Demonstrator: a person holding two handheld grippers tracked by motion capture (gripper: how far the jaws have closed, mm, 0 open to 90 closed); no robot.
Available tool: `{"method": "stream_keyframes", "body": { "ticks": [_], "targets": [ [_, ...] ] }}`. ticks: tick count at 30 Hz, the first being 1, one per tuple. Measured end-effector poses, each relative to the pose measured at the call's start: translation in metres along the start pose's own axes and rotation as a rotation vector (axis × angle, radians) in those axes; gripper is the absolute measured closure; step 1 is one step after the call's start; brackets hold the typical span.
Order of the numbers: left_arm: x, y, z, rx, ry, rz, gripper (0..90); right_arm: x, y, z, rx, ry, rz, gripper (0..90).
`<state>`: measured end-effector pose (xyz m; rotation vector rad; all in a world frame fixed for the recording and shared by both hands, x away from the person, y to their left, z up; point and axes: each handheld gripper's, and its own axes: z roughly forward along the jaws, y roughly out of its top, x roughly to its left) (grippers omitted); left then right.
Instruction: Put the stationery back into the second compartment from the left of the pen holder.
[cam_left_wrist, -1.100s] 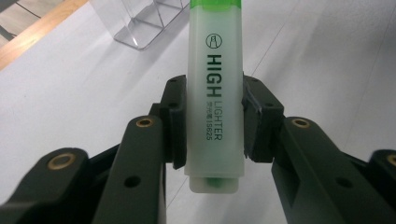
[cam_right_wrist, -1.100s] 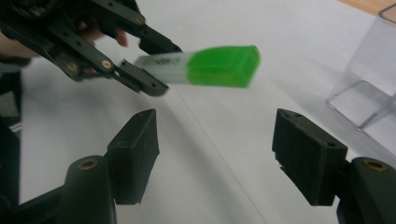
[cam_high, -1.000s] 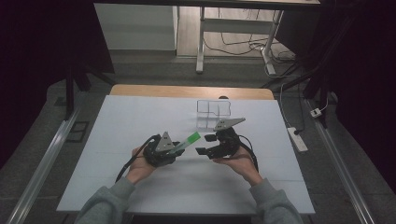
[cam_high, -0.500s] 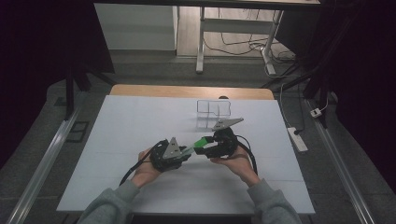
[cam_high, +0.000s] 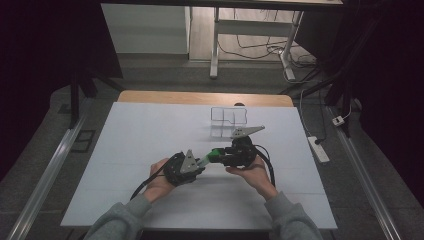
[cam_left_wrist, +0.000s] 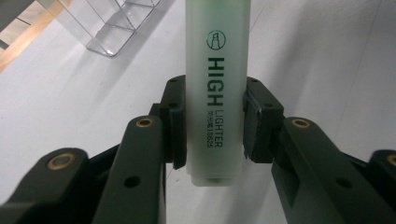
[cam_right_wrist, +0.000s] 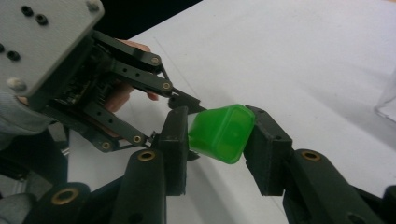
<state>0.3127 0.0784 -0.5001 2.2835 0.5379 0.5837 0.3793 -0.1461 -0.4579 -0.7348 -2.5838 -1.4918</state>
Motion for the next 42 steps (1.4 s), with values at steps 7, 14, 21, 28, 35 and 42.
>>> {"method": "stream_keyframes", "body": {
  "ticks": [7,14,21,28,35,42],
  "targets": [
    [-0.001,0.001,-0.001,-0.003,0.024,0.013,64.8,0.0,-0.001,0.009,0.031,0.056,0.016,69.9],
    [-0.001,0.0,0.001,-0.009,0.026,0.006,63.9,0.001,-0.001,0.01,0.021,0.05,0.013,71.4],
    [0.003,-0.001,0.001,-0.028,0.011,-0.027,57.0,0.002,-0.001,0.009,0.014,0.044,-0.002,73.6],
    [0.005,-0.002,0.0,-0.028,0.012,-0.046,47.6,0.002,-0.001,0.007,0.004,0.032,-0.01,73.7],
    [0.009,-0.003,-0.003,-0.043,0.009,-0.073,38.3,0.001,-0.001,0.004,-0.003,0.016,-0.016,73.7],
    [0.013,-0.006,-0.008,-0.049,-0.002,-0.109,32.0,-0.001,-0.001,0.0,-0.01,-0.002,-0.016,73.6]
  ]
}}
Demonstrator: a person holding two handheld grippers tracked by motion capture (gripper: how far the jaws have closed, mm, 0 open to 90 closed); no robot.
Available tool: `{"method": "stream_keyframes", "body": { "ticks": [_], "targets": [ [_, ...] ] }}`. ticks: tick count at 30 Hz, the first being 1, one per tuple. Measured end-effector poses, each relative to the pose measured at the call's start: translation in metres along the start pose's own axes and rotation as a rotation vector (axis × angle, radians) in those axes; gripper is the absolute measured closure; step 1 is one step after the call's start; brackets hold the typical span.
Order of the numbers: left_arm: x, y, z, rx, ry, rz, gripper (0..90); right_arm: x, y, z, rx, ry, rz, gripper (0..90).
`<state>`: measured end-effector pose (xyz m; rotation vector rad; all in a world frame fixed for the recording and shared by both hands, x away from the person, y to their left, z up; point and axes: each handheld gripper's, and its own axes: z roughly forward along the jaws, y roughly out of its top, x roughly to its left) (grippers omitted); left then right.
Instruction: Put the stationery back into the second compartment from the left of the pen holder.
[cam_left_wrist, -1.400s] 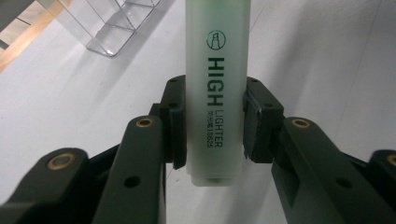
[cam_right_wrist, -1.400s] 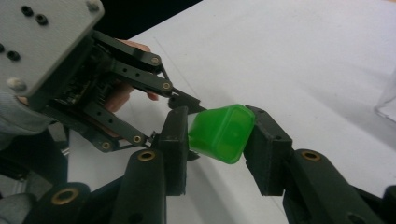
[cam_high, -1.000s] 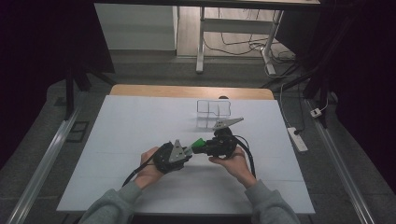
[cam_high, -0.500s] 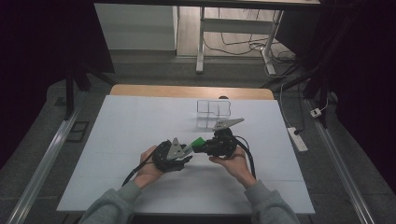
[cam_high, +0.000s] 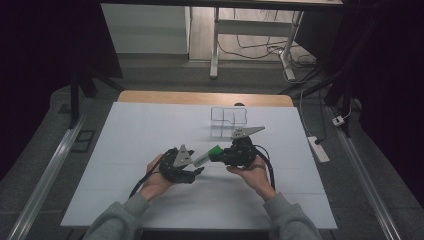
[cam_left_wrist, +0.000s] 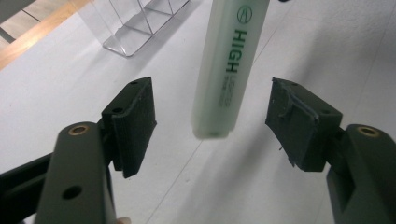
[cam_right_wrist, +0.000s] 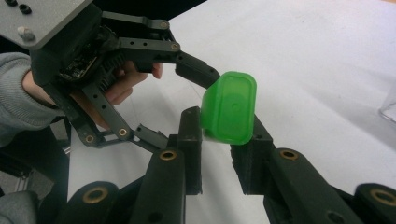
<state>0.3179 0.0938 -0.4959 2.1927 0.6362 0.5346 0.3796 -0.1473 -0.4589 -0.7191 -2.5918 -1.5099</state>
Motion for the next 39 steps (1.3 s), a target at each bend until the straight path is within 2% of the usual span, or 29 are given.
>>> {"method": "stream_keyframes", "body": {
  "ticks": [8,21,35,39],
  "targets": [
    [0.006,-0.007,-0.008,0.005,-0.02,-0.051,30.9,-0.002,-0.001,-0.004,-0.007,-0.033,-0.01,73.6],
    [0.018,-0.023,-0.03,0.011,-0.034,-0.109,30.4,-0.003,0.001,-0.012,-0.025,-0.091,-0.018,73.6],
    [0.03,-0.053,-0.058,0.032,0.011,-0.162,29.0,-0.004,0.006,-0.025,-0.059,-0.125,-0.031,73.6],
    [0.035,-0.062,-0.066,0.032,0.03,-0.191,29.0,-0.005,0.007,-0.03,-0.079,-0.132,-0.028,73.6]
  ]
}}
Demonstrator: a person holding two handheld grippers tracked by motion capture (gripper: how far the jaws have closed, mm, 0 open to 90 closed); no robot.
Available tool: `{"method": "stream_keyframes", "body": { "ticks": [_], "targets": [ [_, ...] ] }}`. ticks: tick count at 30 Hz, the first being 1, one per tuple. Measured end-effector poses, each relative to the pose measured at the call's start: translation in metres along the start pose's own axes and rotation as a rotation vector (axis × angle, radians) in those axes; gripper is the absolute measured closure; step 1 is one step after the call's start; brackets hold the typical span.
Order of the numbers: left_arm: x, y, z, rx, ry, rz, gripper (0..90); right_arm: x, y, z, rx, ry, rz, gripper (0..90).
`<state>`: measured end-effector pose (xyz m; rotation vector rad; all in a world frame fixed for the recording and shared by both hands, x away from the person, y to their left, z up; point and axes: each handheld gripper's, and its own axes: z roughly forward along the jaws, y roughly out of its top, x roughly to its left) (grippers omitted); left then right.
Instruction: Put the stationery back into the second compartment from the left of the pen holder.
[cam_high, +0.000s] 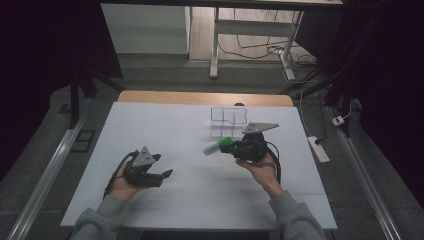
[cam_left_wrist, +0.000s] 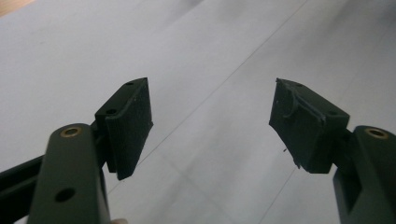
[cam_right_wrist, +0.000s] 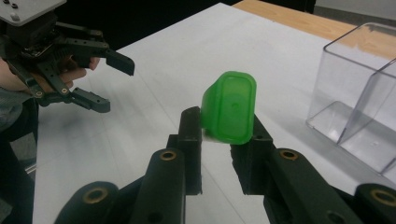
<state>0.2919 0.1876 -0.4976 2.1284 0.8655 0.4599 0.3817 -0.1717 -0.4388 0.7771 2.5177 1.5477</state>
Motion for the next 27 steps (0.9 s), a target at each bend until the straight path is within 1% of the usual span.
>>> {"method": "stream_keyframes", "body": {
  "ticks": [6,8,11,16,18,22,26,27],
  "targets": [
    [0.008,-0.015,-0.012,0.01,0.023,-0.031,28.6,-0.002,0.003,-0.007,-0.021,-0.015,-0.005,73.6],
    [0.011,-0.02,-0.016,0.007,0.026,-0.05,28.6,-0.004,0.004,-0.01,-0.028,-0.022,-0.002,73.6],
    [0.015,-0.025,-0.019,0.009,0.036,-0.064,28.6,-0.005,0.006,-0.014,-0.044,-0.032,0.003,73.6],
    [0.02,-0.028,-0.022,0.003,0.042,-0.08,28.4,-0.005,0.011,-0.021,-0.063,-0.041,-0.004,73.6],
    [0.02,-0.028,-0.022,0.005,0.041,-0.08,28.4,-0.005,0.013,-0.024,-0.073,-0.046,-0.005,73.6],
    [0.02,-0.03,-0.023,0.008,0.038,-0.08,28.4,-0.007,0.017,-0.028,-0.086,-0.064,0.001,73.6],
    [0.024,-0.033,-0.025,0.01,0.039,-0.097,28.4,-0.009,0.02,-0.033,-0.093,-0.084,-0.005,73.6],
    [0.025,-0.033,-0.025,0.008,0.039,-0.099,28.3,-0.01,0.021,-0.034,-0.098,-0.091,0.0,73.6]
  ]
}}
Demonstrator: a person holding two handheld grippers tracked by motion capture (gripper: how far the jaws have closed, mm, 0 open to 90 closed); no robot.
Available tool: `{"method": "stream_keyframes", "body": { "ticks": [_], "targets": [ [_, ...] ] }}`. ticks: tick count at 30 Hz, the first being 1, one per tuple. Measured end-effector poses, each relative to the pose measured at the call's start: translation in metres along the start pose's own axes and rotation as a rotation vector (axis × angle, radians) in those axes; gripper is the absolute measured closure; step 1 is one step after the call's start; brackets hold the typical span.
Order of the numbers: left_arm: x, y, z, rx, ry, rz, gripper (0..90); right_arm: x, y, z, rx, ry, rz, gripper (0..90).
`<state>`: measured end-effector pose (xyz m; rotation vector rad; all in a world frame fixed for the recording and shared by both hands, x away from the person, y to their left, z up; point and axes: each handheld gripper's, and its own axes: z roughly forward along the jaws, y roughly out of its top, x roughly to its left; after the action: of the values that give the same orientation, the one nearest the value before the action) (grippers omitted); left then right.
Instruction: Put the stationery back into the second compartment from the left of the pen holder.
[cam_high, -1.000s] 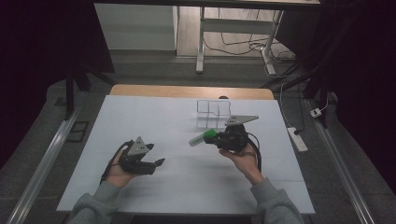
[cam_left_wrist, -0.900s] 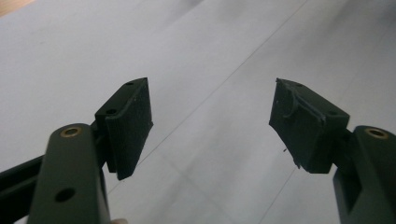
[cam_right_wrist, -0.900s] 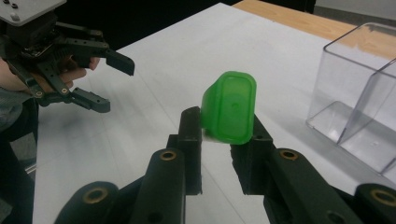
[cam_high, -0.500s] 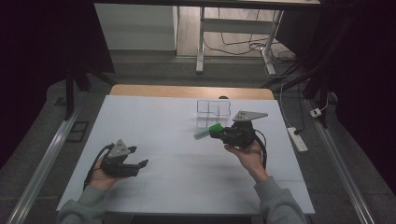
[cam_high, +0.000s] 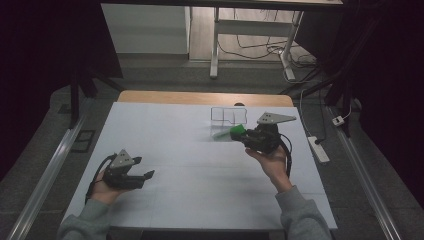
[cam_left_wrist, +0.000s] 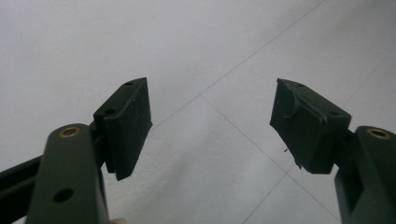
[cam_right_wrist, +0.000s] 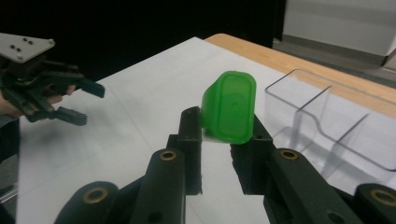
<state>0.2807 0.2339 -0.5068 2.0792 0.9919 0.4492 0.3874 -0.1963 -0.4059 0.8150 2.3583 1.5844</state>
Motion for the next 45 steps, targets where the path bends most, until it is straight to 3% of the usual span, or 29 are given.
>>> {"method": "stream_keyframes", "body": {
  "ticks": [7,31,45],
  "targets": [
    [0.003,-0.002,0.0,0.006,-0.003,-0.004,28.3,-0.012,0.009,0.0,-0.012,-0.038,0.018,73.6],
    [0.005,-0.004,0.003,0.019,-0.007,-0.001,28.2,-0.039,0.04,-0.001,0.0,-0.167,0.003,73.6],
    [0.006,-0.004,0.006,0.032,-0.01,0.005,28.1,-0.065,0.038,0.022,0.054,-0.234,0.033,73.5]
  ]
}}
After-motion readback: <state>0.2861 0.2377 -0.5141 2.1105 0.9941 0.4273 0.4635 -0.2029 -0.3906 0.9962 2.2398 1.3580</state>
